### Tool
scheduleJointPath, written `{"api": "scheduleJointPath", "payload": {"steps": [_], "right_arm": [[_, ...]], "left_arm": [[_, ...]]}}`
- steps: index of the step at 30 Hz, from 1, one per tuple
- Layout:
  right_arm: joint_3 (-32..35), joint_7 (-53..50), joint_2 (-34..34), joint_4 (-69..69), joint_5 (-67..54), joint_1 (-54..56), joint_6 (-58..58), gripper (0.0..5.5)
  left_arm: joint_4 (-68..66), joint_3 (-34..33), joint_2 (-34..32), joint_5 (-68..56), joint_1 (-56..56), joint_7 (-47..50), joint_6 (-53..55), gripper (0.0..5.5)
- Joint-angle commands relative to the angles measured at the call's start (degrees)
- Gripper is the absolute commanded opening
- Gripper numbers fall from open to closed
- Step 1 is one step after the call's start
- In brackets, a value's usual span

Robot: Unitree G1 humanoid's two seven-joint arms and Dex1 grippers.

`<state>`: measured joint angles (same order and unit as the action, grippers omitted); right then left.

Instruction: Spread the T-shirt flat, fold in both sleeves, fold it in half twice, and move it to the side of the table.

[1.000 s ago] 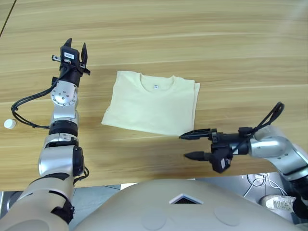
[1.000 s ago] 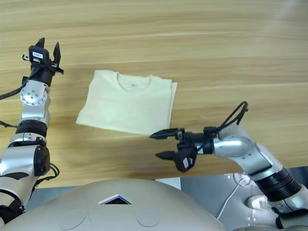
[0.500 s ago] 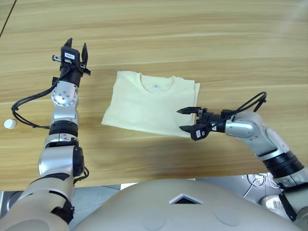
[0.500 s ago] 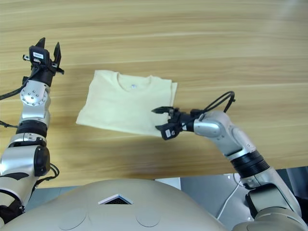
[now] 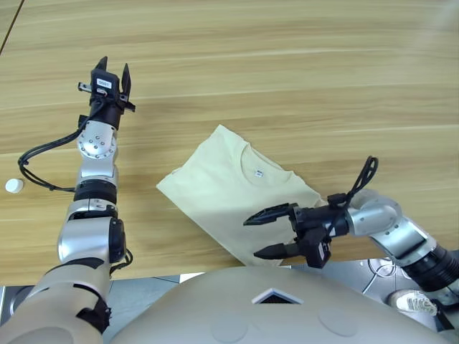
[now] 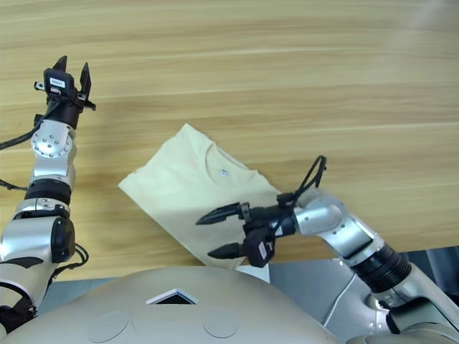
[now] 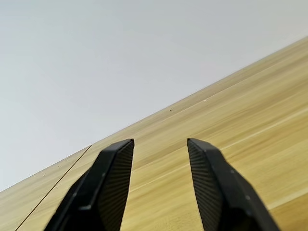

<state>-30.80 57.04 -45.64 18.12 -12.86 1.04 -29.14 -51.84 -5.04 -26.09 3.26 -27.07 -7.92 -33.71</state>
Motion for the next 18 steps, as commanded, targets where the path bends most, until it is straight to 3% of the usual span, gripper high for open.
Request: {"api": "scheduleJointPath", "payload": {"steps": [1, 5, 9, 13, 18], "right_arm": [[1.6, -6.9, 10.5, -6.2, 6.2, 8.8, 7.5, 3.44], [-3.0, -14.1, 22.1, -17.2, 20.6, 16.9, 10.4, 3.44], [-6.4, -16.6, 30.7, -29.7, 26.0, 22.1, 9.6, 3.44], [-8.3, -21.9, 34.2, -51.6, 33.6, 28.7, 5.5, 3.44], [-6.1, -31.1, 36.9, -73.6, 36.6, 36.5, 4.8, 3.44]], "left_arm": [[0.0, 0.3, 0.4, 0.6, -0.6, 0.3, -0.2, 2.06], [-0.2, 0.3, 0.6, 0.6, -1.0, 0.4, -0.3, 2.06], [-0.9, 0.6, 1.0, 0.9, -1.9, 0.5, -0.2, 2.06], [-0.9, 0.7, 1.4, 1.1, -2.2, 0.8, -0.3, 2.06], [-0.6, 0.6, 1.7, 1.2, -2.1, 0.9, -0.3, 2.06]]}}
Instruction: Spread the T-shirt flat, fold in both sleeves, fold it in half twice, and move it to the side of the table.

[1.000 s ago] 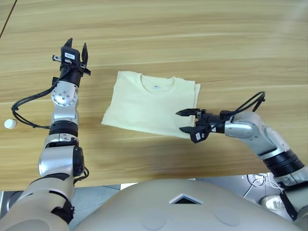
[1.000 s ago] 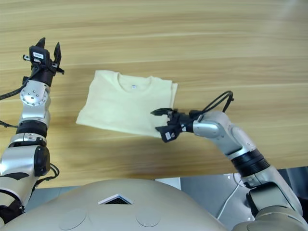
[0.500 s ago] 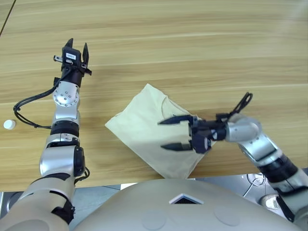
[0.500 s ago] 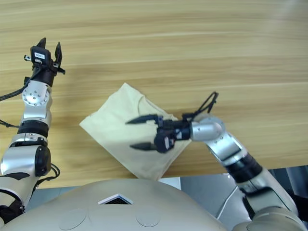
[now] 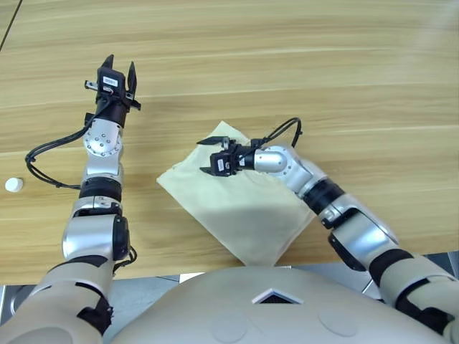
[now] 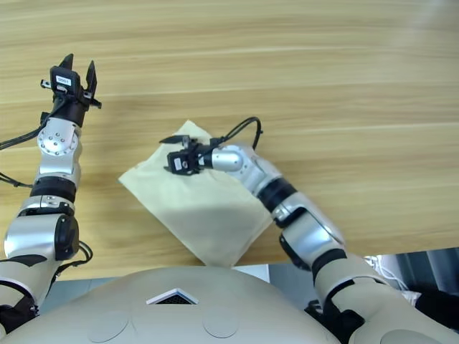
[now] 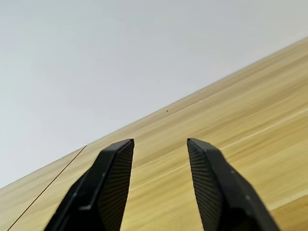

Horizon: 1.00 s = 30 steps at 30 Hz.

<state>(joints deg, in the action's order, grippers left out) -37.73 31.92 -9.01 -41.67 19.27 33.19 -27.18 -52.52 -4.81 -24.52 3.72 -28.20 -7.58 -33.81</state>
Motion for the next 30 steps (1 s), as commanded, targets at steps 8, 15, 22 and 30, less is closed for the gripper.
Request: {"api": "scheduleJointPath", "payload": {"steps": [8, 15, 22, 30], "right_arm": [[10.0, -23.7, 4.7, -31.0, 1.8, 14.7, 11.5, 3.44], [18.7, -27.2, 6.4, -31.3, -2.3, 16.9, 12.8, 3.44], [25.8, -20.1, 7.1, -19.7, -10.0, 14.8, 1.8, 3.44], [24.0, 3.8, -8.3, 23.6, -16.6, -6.5, 0.7, 4.01]], "left_arm": [[0.4, 0.5, 0.9, 1.1, -0.6, 0.8, -0.5, 2.06], [2.8, 0.8, 1.2, 1.6, 0.6, 0.8, -1.0, 2.06], [15.1, 6.0, -0.6, 1.7, 6.6, -6.9, -12.7, 2.06], [39.8, 16.5, -10.5, -3.5, 19.5, -26.2, -16.4, 2.85]]}}
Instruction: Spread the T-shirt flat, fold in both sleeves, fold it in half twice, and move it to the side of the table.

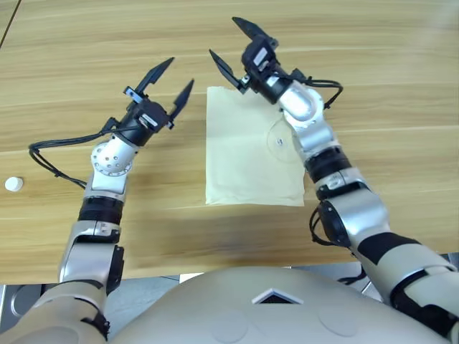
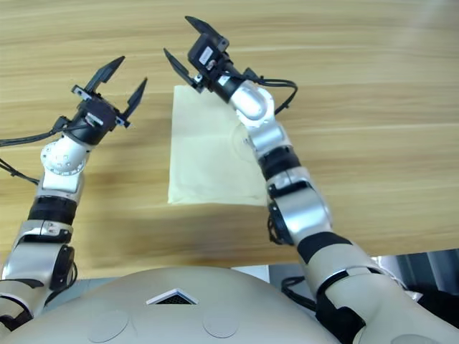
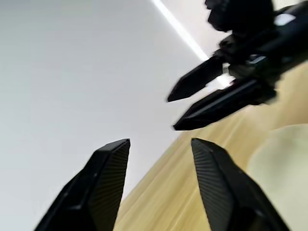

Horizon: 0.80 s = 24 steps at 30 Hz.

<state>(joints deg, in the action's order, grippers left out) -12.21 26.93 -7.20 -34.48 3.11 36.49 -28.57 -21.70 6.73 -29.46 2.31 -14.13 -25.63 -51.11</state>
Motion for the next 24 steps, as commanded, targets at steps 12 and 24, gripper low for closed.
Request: {"api": "scheduleJointPath", "payload": {"steps": [12, 24], "right_arm": [[2.5, 29.7, -50.0, 47.7, 3.9, -51.5, -3.0, 4.93], [-1.2, 22.6, -45.7, 41.1, 14.5, -47.9, -0.3, 4.93]], "left_arm": [[23.6, 6.8, -19.5, 15.8, 22.5, -16.2, 10.2, 4.34], [21.6, 8.5, -19.6, 23.3, 22.6, -13.8, 11.2, 4.34]]}}
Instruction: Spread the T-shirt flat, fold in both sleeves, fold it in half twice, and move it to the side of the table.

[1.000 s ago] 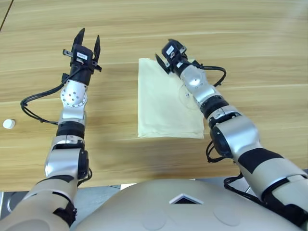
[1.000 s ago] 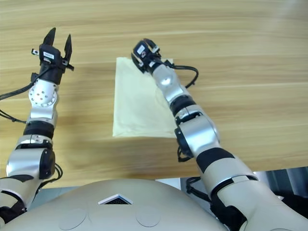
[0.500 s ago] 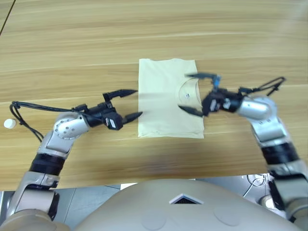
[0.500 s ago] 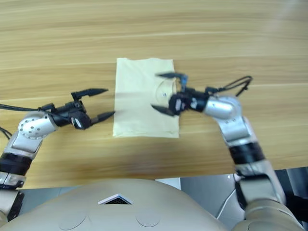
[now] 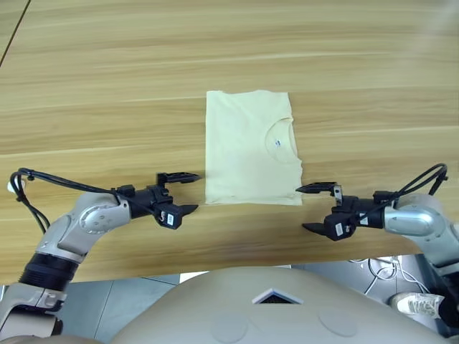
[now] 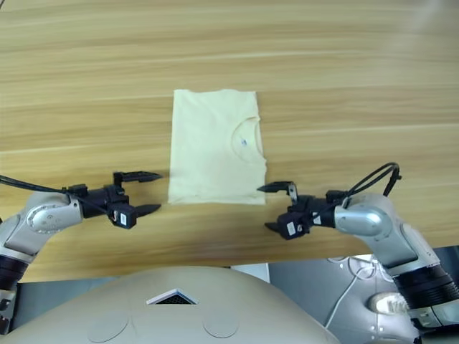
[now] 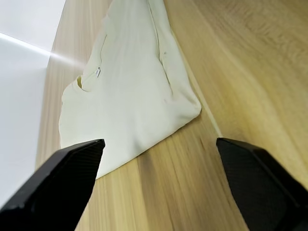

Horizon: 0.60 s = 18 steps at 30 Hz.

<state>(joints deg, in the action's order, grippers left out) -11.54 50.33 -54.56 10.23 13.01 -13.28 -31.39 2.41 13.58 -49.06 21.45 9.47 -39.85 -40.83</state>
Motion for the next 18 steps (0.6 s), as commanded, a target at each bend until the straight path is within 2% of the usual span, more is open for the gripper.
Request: {"api": "scheduleJointPath", "payload": {"steps": [1, 8, 18], "right_arm": [[-2.3, -1.0, 2.0, -4.0, 4.8, 2.6, 2.7, 4.93], [-4.7, -3.3, 3.5, -6.5, 7.2, 5.7, 3.1, 4.93], [-6.6, -4.7, 3.8, -7.9, 8.1, 6.6, 3.6, 3.12]], "left_arm": [[-3.0, 2.0, 0.2, 4.5, -1.6, 0.6, 0.8, 4.34], [-3.7, 5.0, 0.8, 4.1, -3.6, 0.6, 0.4, 4.34], [-5.8, 9.0, 0.8, 4.7, -4.5, 0.6, -1.1, 4.38]]}}
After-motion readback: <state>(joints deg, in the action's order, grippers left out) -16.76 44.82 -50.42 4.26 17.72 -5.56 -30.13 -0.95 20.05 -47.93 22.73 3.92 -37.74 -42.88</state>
